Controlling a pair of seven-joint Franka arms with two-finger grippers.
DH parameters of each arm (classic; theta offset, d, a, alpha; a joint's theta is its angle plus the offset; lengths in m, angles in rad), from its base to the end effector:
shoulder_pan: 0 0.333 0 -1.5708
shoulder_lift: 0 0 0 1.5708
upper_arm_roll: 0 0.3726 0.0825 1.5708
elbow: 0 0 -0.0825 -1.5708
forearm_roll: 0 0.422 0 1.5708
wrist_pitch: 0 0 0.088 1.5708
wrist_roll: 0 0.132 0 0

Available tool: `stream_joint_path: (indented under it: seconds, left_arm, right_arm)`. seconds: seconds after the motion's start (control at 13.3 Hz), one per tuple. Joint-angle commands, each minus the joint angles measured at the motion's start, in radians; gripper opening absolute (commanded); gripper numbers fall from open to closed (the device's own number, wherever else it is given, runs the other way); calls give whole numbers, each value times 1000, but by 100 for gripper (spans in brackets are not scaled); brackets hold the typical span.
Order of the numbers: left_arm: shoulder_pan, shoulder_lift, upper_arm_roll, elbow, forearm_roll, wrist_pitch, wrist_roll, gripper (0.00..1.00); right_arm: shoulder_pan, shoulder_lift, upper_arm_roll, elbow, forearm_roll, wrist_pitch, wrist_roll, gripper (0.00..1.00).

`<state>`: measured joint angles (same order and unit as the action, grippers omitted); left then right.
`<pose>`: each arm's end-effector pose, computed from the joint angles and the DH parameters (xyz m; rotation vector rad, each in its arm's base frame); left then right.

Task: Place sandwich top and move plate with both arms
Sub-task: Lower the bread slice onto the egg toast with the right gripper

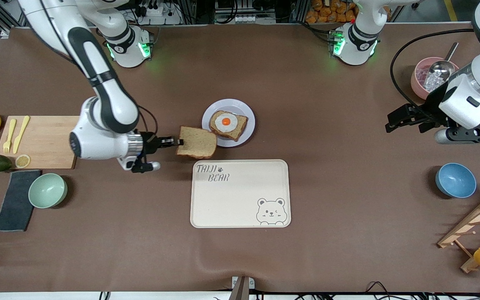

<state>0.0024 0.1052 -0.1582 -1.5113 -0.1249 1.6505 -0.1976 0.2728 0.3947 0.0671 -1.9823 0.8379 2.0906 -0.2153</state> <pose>0.6293 -0.1090 0.6311 2.9954 0.0760 0.0148 0.5821 0.2601 0.2644 -2.4495 -0.0136 0.4009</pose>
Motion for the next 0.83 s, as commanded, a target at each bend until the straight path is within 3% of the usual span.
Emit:
stream_joint_path:
  seconds: [0.0,0.38,0.75]
  left_arm:
    - [2,-9,-9,8,33,-3,15,100]
    - [1,-6,-20,8,33,-2,15,100]
    - [1,-6,-32,6,33,-5,14,100]
  right_arm:
    - [126,-60,-13,-65,53,101,57,0]
    - [190,-111,-15,-147,53,144,93,0]
    - [279,-149,-12,-279,75,316,93,0]
